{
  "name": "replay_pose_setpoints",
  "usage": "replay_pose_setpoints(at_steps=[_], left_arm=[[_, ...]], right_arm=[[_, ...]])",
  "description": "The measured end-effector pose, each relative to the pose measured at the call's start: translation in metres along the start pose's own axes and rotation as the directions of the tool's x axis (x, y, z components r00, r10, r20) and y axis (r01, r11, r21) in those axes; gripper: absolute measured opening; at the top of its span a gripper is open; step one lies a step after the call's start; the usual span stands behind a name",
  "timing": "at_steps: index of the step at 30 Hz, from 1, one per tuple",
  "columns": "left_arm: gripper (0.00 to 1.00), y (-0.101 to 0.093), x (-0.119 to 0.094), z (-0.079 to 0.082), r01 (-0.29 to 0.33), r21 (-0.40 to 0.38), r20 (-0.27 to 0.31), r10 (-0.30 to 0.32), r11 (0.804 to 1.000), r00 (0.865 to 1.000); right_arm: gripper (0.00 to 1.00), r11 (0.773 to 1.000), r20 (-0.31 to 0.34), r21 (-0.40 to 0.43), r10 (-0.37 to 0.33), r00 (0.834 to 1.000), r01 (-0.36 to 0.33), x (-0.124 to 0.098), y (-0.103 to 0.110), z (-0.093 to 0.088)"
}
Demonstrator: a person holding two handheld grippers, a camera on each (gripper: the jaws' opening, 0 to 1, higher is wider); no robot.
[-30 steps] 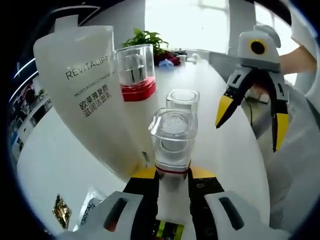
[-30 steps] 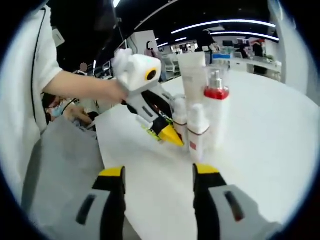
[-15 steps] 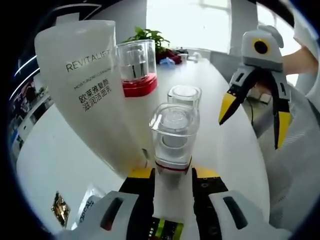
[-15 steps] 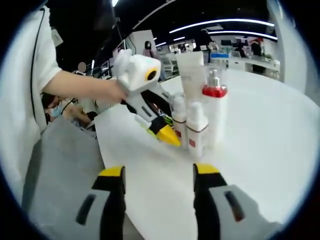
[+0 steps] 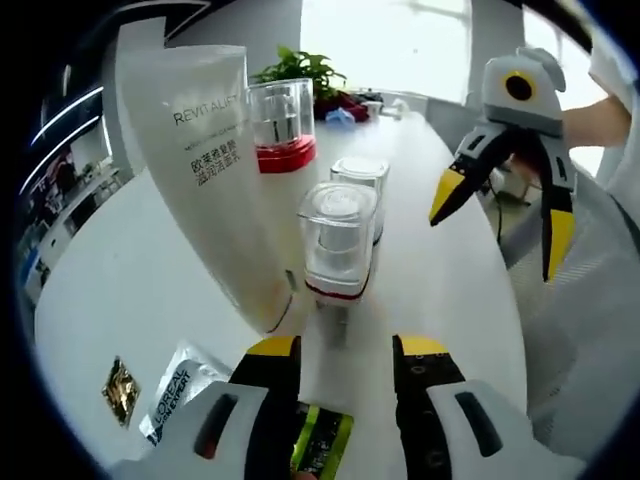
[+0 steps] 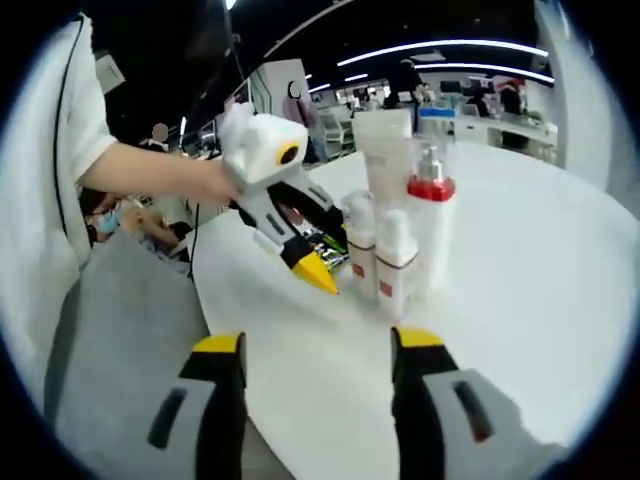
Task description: Arrange the skincare products in the storage area until every visible bottle or jar stands upright without overlapping.
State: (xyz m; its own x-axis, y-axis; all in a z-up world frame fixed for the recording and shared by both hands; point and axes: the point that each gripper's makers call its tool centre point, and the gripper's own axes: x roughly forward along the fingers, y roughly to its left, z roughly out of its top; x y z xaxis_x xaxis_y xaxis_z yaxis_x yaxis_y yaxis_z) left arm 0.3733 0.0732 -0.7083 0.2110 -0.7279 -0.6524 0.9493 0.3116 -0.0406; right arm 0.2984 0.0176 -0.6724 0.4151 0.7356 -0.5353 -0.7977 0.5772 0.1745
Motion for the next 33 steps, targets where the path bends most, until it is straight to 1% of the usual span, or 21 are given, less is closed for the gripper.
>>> replay_pose_setpoints(at_steps=[6,11,13,15,19,22,24,28,33], left_arm=[[0.41,0.0,-0.01,-0.002,-0.025,-0.026,-0.005,0.024,0.999,1.0],[0.5,-0.001,-0.016,-0.005,-0.046,-0.04,-0.012,0.046,0.998,0.999],[0.53,-0.001,-0.02,-0.006,-0.062,-0.061,-0.005,0.062,0.996,0.998],[0.56,-0.005,-0.025,-0.006,-0.074,-0.086,0.007,0.075,0.994,0.997],[0.61,-0.012,-0.033,-0.012,-0.098,-0.113,0.005,0.099,0.989,0.995],[0.63,-0.017,-0.039,-0.016,-0.112,-0.132,0.003,0.114,0.985,0.994],[0.64,-0.017,-0.044,-0.02,-0.12,-0.146,0.001,0.122,0.982,0.993],[0.69,-0.023,-0.052,-0.026,-0.144,-0.18,-0.013,0.144,0.973,0.99],[0.77,-0.028,-0.063,-0.039,-0.187,-0.246,-0.048,0.181,0.951,0.982]], right_arm=[[0.65,1.0,0.001,0.002,-0.023,1.0,0.023,-0.004,0.0,0.0],[0.67,0.999,0.007,0.0,-0.039,0.999,0.039,-0.009,0.002,0.001],[0.68,0.999,0.019,0.0,-0.048,0.999,0.048,-0.011,0.003,0.005],[0.7,0.999,0.031,0.001,-0.054,0.998,0.054,-0.013,0.003,0.008],[0.73,0.998,0.044,-0.012,-0.068,0.997,0.068,-0.017,0.004,0.014],[0.74,0.997,0.056,-0.013,-0.072,0.996,0.073,-0.02,0.006,0.016],[0.74,0.997,0.072,-0.004,-0.075,0.995,0.076,-0.023,0.007,0.018],[0.77,0.996,0.108,0.017,-0.085,0.991,0.084,-0.027,0.01,0.023],[0.8,0.995,0.12,0.024,-0.095,0.988,0.093,-0.031,0.014,0.023]])
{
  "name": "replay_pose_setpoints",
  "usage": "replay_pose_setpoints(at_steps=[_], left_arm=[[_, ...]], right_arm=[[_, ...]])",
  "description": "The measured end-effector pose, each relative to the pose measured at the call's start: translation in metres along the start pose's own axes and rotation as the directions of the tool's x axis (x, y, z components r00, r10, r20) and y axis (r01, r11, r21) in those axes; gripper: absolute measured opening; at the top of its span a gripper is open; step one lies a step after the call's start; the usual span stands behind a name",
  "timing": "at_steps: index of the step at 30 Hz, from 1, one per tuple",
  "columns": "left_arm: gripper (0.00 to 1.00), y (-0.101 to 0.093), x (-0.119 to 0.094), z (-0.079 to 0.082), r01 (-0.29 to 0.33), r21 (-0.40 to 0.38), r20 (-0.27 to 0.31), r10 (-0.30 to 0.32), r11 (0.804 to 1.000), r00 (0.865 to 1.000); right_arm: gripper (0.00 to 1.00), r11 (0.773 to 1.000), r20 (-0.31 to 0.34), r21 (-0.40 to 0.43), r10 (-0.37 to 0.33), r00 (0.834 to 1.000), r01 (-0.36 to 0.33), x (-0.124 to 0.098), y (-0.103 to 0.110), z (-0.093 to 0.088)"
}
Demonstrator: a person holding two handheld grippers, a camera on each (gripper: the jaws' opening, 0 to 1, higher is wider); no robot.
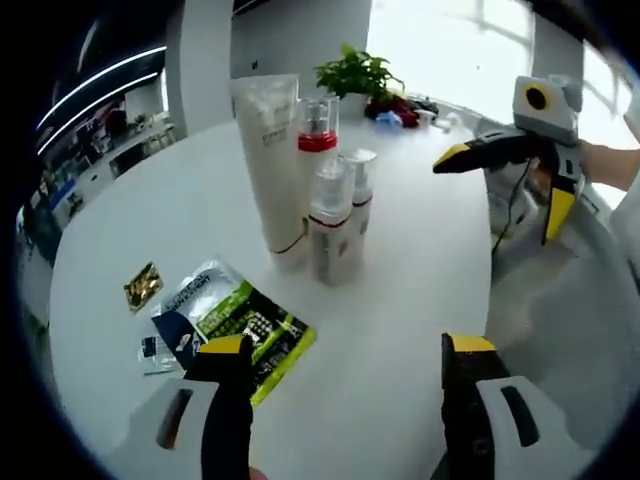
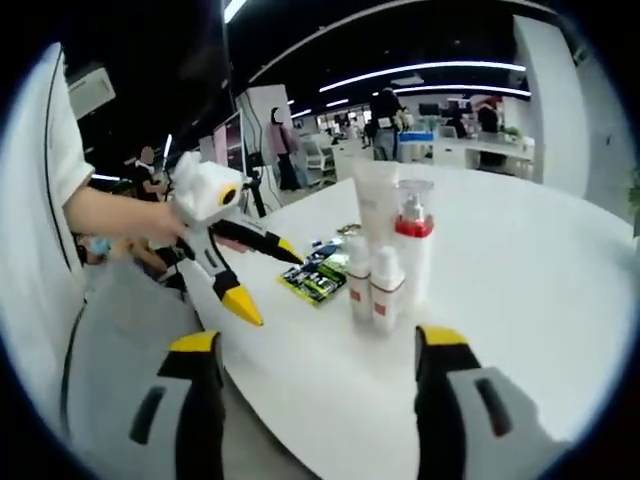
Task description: Arrange the skincare products in the storage area until every visible bottle or jar stands upright without overlapping.
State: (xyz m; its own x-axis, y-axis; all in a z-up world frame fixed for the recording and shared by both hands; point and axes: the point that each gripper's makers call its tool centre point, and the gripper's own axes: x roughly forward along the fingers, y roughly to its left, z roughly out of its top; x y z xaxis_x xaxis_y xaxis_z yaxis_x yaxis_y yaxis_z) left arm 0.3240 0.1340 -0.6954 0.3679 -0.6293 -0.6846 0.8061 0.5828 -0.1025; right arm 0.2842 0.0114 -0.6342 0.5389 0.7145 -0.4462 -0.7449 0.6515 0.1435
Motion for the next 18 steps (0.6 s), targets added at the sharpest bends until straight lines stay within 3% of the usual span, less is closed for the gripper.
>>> replay_pose_setpoints(at_steps=[3,18], left_arm=[[0.8,-0.001,-0.007,-0.004,-0.015,-0.021,0.007,0.015,1.0,1.0],[0.91,-0.017,-0.044,-0.022,-0.083,-0.131,0.034,0.089,0.988,0.995]], right_arm=[[0.85,1.0,0.002,-0.002,-0.018,1.0,0.018,-0.004,0.001,0.0],[0.85,0.998,0.086,0.043,-0.049,0.995,0.045,-0.024,0.004,0.012]])
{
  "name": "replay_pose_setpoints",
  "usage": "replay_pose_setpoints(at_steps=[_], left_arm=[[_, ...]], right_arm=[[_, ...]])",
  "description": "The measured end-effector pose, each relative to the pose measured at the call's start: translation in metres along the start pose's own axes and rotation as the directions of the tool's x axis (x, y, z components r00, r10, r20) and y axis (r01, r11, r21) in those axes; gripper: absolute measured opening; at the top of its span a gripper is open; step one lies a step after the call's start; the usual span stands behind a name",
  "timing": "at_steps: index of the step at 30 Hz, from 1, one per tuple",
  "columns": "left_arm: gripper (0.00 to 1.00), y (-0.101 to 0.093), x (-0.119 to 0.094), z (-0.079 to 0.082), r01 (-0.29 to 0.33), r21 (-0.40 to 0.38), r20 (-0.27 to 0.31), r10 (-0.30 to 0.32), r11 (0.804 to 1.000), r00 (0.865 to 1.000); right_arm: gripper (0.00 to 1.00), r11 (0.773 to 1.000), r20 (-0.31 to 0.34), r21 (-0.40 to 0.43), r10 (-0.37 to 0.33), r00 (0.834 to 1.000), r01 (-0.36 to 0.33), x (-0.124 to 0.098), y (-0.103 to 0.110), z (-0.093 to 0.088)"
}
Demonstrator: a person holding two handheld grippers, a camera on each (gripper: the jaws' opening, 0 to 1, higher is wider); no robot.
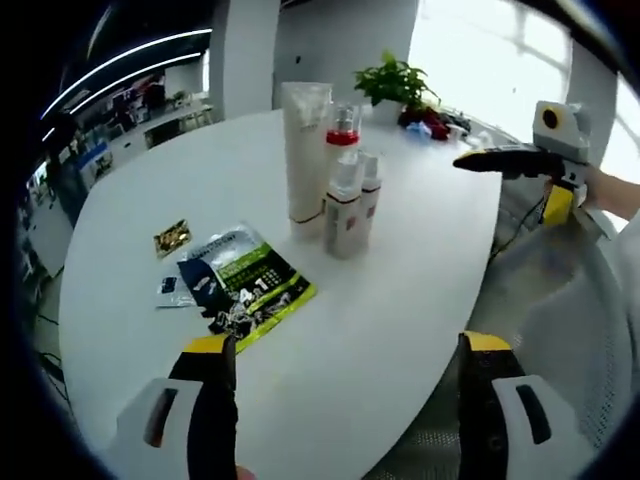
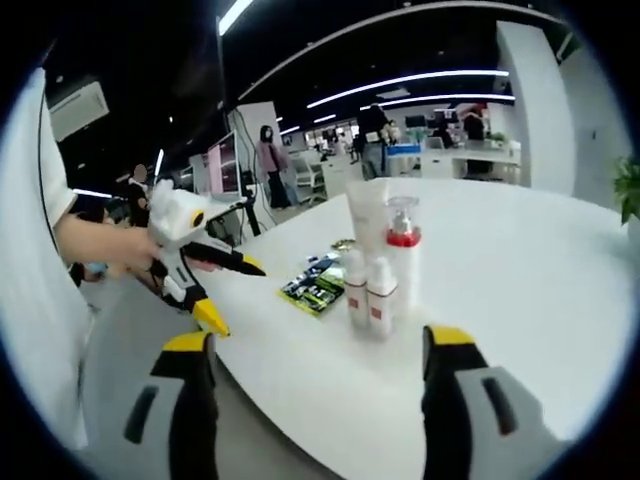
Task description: Arrange the skincare products in the storage area until every visible bottle or jar stands upright without overlapping.
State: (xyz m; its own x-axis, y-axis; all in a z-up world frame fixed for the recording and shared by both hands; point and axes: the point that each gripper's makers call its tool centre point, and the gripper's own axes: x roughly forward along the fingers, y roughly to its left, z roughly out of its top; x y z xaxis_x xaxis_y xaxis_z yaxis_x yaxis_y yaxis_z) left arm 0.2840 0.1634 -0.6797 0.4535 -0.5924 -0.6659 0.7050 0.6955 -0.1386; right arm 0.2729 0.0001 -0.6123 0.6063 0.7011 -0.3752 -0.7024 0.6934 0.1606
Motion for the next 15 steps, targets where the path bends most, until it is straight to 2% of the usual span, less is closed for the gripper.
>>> replay_pose_setpoints(at_steps=[15], left_arm=[[0.97,0.0,-0.035,-0.01,-0.074,-0.082,0.058,0.079,0.994,0.995]], right_arm=[[0.95,1.0,-0.004,-0.016,0.002,1.0,-0.002,-0.004,0.019,-0.002]])
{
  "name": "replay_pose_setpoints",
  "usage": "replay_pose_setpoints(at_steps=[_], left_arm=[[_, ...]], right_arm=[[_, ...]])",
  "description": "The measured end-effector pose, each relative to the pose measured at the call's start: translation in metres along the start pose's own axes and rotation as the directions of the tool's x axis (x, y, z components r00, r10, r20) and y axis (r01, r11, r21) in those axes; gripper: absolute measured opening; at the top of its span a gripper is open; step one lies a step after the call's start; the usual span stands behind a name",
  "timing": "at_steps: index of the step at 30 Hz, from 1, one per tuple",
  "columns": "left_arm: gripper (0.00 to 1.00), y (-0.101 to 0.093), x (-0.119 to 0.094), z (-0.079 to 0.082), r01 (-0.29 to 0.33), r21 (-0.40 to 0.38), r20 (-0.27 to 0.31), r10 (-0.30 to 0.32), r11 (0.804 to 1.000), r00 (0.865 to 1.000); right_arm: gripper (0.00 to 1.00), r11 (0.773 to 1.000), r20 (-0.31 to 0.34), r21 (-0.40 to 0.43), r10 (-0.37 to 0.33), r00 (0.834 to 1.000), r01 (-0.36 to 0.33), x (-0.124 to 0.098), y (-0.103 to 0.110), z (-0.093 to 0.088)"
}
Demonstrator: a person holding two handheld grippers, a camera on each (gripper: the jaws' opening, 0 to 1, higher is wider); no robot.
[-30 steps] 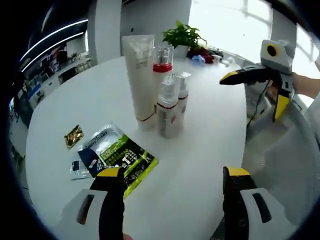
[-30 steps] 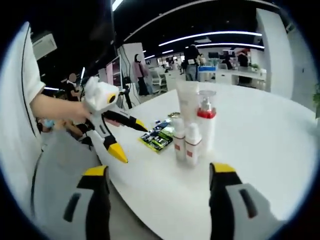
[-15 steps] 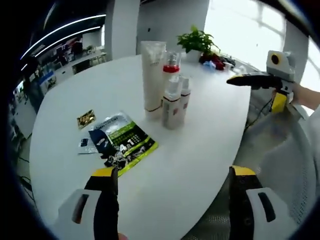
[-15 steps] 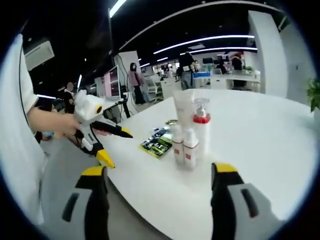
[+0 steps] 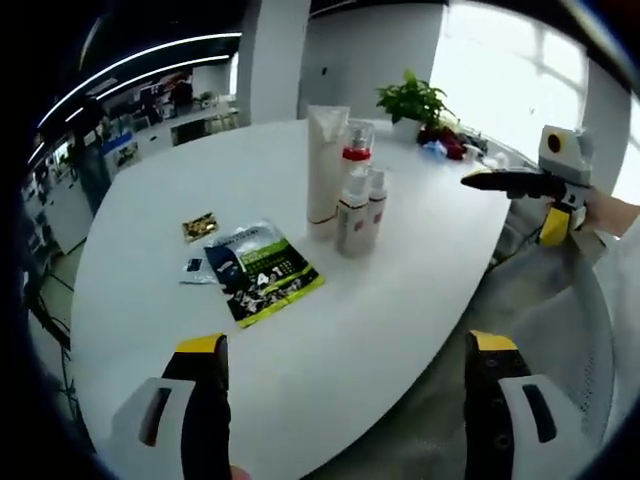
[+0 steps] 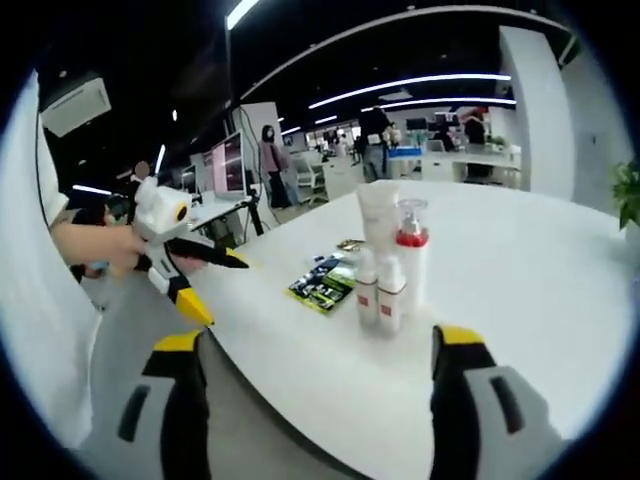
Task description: Arrange the skincare products in the storage area until every visible bottle or jar stands upright without overlapping.
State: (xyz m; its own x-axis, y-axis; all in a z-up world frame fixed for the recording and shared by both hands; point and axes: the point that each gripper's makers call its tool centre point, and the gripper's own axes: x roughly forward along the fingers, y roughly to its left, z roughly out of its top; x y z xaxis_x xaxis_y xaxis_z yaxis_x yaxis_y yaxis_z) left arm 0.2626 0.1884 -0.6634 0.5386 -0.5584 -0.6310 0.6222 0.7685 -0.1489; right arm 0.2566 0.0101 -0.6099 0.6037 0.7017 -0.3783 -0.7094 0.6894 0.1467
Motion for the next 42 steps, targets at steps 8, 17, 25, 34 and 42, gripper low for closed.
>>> replay_pose_setpoints(at_steps=[8,17,25,34,42], left_arm=[[0.97,0.001,-0.012,-0.005,-0.045,0.003,0.005,0.045,0.999,0.999],[0.97,0.004,-0.014,-0.008,-0.058,0.005,-0.002,0.058,0.998,0.998],[0.97,0.003,-0.013,-0.011,-0.06,0.007,-0.02,0.06,0.998,0.998],[0.97,0.0,-0.005,-0.01,-0.056,0.001,-0.05,0.056,0.998,0.997],[0.97,0.006,0.004,-0.007,-0.077,-0.017,-0.07,0.075,0.997,0.995]], right_arm=[[0.98,1.0,0.003,0.011,-0.018,1.0,0.018,-0.006,0.004,-0.004],[0.99,0.999,-0.02,-0.025,-0.025,0.999,0.025,-0.004,0.007,-0.01],[1.0,0.999,-0.035,-0.044,-0.018,0.999,0.016,-0.003,0.007,-0.014],[1.0,0.999,-0.039,-0.035,0.0,0.999,-0.002,-0.002,0.009,-0.016],[0.99,1.0,-0.034,-0.018,0.01,0.999,-0.01,-0.003,0.008,-0.017]])
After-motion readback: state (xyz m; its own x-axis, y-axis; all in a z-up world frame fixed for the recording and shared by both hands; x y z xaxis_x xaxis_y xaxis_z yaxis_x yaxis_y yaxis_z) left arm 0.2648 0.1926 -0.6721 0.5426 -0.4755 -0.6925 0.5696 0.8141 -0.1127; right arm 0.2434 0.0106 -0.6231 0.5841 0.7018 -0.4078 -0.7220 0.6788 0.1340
